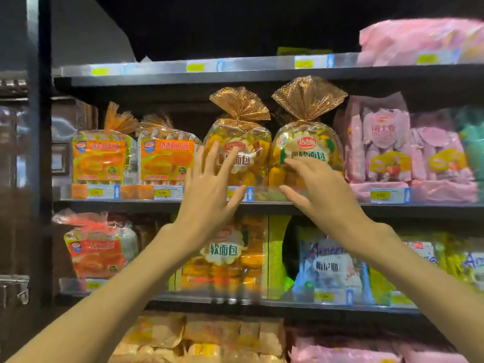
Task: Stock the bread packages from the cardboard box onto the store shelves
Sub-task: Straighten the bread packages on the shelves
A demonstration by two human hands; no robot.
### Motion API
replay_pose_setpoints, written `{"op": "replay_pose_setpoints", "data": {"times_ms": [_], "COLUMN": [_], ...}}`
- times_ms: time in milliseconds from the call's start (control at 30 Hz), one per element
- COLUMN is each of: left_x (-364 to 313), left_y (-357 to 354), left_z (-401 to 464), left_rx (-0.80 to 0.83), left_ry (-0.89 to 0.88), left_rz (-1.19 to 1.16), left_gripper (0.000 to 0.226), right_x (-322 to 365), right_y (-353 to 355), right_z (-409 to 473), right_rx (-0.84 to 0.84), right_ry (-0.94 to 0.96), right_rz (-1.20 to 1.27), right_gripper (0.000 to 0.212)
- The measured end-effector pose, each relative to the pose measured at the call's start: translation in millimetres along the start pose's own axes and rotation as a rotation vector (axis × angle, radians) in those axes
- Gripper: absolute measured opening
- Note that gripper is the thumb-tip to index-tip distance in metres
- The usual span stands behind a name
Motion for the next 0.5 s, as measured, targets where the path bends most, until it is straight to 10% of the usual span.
{"op": "replay_pose_setpoints", "data": {"times_ms": [267,500], "left_x": [15.7,36.2], "left_y": [-50.1,-79.6], "left_z": [94.1,93.0], "left_rx": [0.012,-0.067], "left_ry": [0.077,0.105], "left_rz": [0.044,-0.005], "left_gripper": [0.1,0.112], "right_x": [-60.2,-71.6], "right_y": [-43.3,-69.1], "right_z": [53.3,66.4], "right_rx": [0.032,0.002], "right_ry": [-0.405,-0.356], "right_rz": [-0.015,0.019], "right_gripper": [0.107,0.112]}}
Point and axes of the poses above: each hand's wrist, its own z-axis towards the middle knuckle, its own y-axis out of the back of the hand, x = y × z, the point moved 3 cm from there along z, towards the middle knuckle, and after that the axes turned 13 degrees about x, right-handed, at the moved point
